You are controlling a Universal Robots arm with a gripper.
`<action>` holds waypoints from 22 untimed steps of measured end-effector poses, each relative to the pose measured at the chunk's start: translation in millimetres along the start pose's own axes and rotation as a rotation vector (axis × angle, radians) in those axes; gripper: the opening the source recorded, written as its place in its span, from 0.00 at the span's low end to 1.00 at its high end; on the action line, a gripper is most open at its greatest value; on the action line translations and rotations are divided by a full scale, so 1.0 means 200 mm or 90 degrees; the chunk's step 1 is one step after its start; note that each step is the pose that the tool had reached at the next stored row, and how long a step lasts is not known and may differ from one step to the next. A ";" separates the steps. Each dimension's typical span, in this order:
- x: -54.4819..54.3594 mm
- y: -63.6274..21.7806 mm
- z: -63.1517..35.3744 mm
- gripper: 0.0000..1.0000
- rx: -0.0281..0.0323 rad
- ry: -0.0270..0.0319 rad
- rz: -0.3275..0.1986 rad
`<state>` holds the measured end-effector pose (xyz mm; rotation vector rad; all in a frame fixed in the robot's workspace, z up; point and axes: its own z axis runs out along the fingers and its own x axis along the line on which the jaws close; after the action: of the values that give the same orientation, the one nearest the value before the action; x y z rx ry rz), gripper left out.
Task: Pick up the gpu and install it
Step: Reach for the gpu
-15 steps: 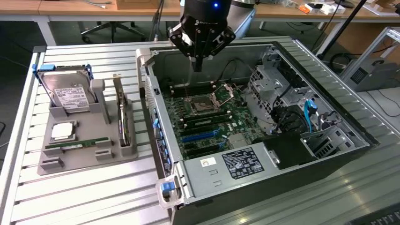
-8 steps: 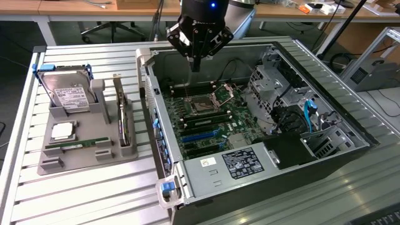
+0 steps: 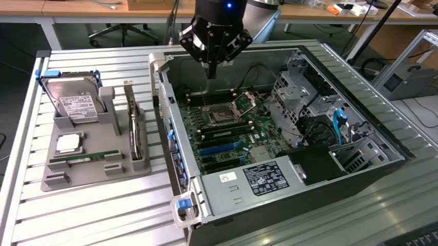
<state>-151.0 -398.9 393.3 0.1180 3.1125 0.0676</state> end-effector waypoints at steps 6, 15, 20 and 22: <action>0.02 -0.002 -0.001 0.11 0.0000 0.0000 0.000; 0.06 -0.005 -0.002 0.11 0.0000 0.0000 0.000; 0.09 -0.007 -0.002 0.11 0.0000 0.0000 0.000; 0.10 -0.007 -0.003 0.11 0.0000 0.0000 0.000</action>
<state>-170.6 -398.9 393.3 0.1180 3.1125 0.0676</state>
